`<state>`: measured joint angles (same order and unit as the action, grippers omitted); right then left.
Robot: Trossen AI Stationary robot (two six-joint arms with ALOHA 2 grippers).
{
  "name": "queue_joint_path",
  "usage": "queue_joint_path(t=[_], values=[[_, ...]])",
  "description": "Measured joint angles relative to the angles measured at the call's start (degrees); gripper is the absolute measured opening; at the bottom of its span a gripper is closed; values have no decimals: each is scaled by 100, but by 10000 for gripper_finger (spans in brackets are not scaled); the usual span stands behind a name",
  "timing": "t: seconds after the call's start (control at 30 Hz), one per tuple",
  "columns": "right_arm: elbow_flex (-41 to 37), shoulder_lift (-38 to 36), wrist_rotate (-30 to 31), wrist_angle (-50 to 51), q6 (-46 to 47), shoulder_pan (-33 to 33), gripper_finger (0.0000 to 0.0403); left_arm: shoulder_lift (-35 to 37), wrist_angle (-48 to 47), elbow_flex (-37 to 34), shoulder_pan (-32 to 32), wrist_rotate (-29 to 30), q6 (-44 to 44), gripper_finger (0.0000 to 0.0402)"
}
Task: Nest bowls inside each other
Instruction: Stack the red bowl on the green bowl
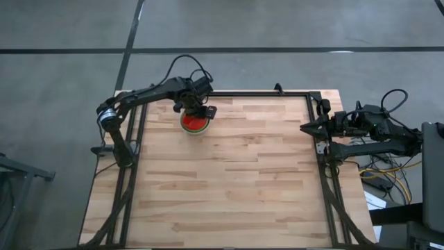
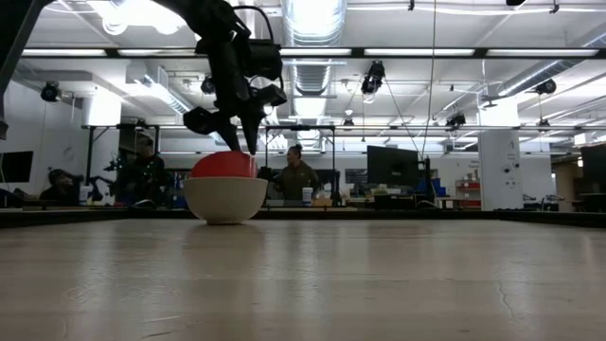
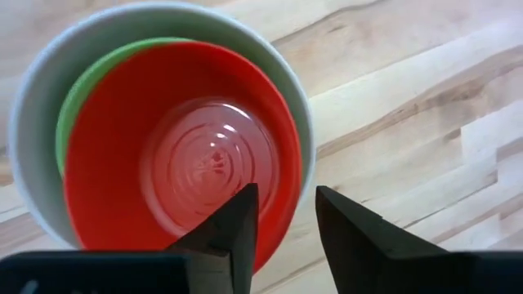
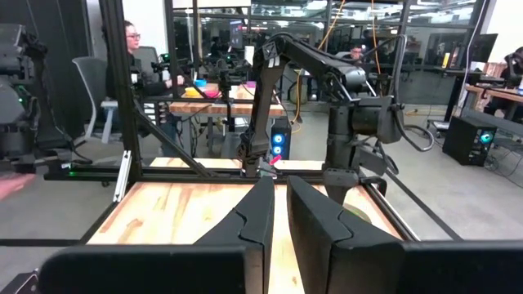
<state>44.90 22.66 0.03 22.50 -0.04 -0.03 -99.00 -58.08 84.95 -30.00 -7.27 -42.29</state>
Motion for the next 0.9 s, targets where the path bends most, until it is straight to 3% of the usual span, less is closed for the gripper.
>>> queue_joint_path(t=[0.6, 0.9], values=[[-1, -1, 0, 0, 0, 2, 34, -2, -34, 9, 13, -79, 14, 123], [0, 1, 0, 0, 0, 1, 34, -2, -19, 7, 15, -74, 20, 68]])
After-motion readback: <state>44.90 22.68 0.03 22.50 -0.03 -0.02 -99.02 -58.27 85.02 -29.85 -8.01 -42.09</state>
